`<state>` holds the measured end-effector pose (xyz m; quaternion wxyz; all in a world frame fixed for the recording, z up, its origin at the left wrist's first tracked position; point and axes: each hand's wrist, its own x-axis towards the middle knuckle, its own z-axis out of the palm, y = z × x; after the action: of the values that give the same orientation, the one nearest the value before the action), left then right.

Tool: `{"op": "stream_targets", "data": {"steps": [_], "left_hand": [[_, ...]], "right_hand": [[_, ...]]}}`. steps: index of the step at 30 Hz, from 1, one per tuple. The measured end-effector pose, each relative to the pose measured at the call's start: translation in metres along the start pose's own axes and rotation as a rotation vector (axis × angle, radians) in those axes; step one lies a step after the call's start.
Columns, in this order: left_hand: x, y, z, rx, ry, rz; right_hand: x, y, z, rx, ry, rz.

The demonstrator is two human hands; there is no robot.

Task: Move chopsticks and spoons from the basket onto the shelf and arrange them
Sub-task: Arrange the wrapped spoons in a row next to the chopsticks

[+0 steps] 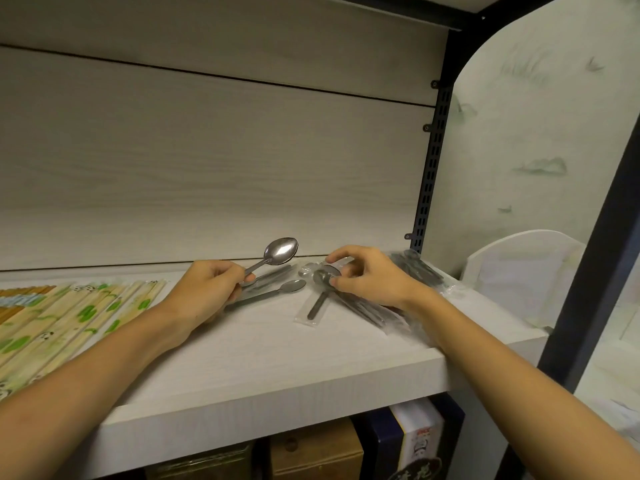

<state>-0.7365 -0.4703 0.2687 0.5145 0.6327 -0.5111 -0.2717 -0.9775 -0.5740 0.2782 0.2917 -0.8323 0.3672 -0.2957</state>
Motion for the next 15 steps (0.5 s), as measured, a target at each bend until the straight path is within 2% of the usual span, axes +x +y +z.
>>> {"op": "stream_targets", "data": {"steps": [2,7,9,12,15], "left_hand": [[0.0,-0.001,0.0,0.005,-0.001,0.0],[0.001,-0.002,-0.003,0.024,0.002,0.0],[0.001,-0.002,-0.003,0.019,-0.004,0.003],[0.0,-0.002,-0.003,0.021,-0.006,0.01],[0.0,-0.002,-0.004,0.011,-0.007,0.01]], "right_hand": [[0.0,-0.003,-0.001,0.104,-0.021,0.001],[0.0,-0.006,-0.002,0.179,0.111,0.007],[0.0,-0.001,-0.003,0.056,0.098,-0.02],[0.001,0.007,-0.003,-0.242,-0.008,-0.006],[-0.001,0.004,-0.003,-0.3,-0.056,-0.004]]}}
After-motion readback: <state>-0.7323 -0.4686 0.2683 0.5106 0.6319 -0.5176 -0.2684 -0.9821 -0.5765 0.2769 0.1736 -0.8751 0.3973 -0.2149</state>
